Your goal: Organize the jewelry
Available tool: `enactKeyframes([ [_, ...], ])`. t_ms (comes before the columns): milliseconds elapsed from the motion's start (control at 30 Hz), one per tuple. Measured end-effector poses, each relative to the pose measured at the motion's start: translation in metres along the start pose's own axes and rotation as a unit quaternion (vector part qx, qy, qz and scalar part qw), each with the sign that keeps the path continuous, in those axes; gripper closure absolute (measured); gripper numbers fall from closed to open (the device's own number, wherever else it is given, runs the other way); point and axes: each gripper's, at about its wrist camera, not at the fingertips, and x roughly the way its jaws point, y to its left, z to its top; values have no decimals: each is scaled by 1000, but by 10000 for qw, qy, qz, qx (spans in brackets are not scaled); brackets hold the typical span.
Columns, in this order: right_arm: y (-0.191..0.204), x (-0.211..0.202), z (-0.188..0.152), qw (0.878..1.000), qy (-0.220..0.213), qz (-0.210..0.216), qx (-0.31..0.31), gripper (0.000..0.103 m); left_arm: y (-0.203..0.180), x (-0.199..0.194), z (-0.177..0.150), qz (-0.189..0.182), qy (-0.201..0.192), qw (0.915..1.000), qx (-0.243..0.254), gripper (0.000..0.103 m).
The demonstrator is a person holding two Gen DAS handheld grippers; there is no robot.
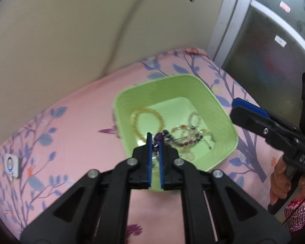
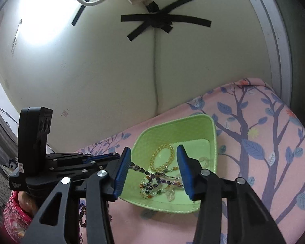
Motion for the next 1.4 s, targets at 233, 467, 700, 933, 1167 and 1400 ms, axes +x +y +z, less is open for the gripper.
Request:
enactKeyframes([
  [233, 29, -8, -7, 9998, 76, 192, -21, 81, 2, -23, 1, 34, 75, 10000, 51, 83],
  [467, 43, -19, -15, 9994, 135, 215, -237, 81, -19, -43, 1, -54, -165, 9995, 251, 83],
  [700, 47, 6, -26, 9985, 426, 261, -217, 81, 39, -28, -35, -433, -37, 9979, -488, 55],
  [933, 42, 35, -38, 9967, 757, 272, -109, 81, 104, 31, -69, -2030, 464, 9426, -2610, 51],
  [1167, 54, 85, -31, 9894, 1348, 422, -327, 81, 111, 34, -67, -2399, 189, 9258, -2914, 51],
  [1400, 30, 115, -24, 9870, 1464, 498, 436, 81, 116, 61, -72, -2635, 364, 9082, -3232, 51],
])
